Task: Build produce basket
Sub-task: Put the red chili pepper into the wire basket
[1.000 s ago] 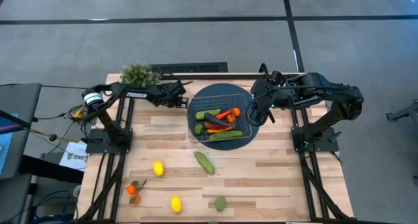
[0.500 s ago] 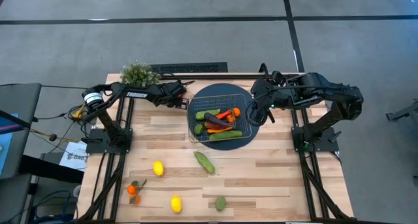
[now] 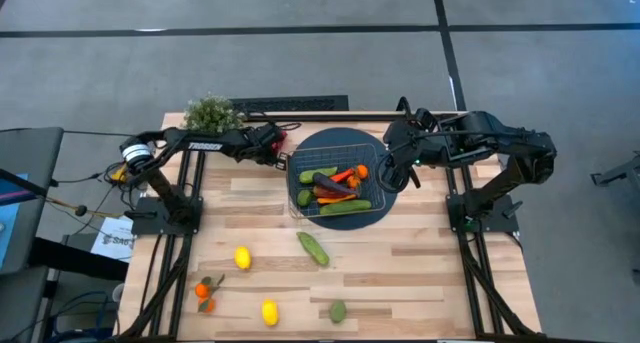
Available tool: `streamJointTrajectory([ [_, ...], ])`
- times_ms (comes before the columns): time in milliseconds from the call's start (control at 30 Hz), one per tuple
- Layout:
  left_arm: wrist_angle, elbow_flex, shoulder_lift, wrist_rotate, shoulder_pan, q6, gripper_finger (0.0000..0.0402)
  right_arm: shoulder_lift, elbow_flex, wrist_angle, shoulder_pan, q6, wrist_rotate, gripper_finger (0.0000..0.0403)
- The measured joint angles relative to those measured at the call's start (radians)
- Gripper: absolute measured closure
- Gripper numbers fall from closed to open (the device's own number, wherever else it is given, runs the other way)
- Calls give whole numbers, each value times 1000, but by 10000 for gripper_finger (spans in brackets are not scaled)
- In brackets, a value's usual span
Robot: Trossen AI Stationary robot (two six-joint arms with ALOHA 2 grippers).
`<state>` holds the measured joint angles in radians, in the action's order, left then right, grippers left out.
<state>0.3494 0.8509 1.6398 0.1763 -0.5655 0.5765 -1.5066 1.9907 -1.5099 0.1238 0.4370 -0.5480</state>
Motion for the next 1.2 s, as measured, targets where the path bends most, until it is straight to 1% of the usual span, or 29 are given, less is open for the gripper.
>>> streamJointTrajectory([
  [133,44,0,-109,67,-2,-12,381,0,0,0,0,0,0,148],
  [367,140,1,-398,150,-2,-42,386,0,0,1,0,7,0,148],
  [533,156,1,-599,149,31,-43,386,0,0,1,-1,7,0,148],
  [633,142,2,-699,138,79,-42,386,0,0,1,-10,7,0,148],
  [733,90,2,-782,113,147,-42,387,0,0,1,-28,7,0,148],
  [833,29,2,-835,107,234,-41,388,0,0,1,-52,3,-1,148],
  [933,-12,2,-856,108,327,-24,388,0,0,1,-76,2,-1,148],
  [1033,-52,2,-850,123,415,-13,388,0,0,1,-96,1,-2,148],
  [1200,-104,3,-782,173,530,4,388,0,0,1,-120,-1,-3,148],
])
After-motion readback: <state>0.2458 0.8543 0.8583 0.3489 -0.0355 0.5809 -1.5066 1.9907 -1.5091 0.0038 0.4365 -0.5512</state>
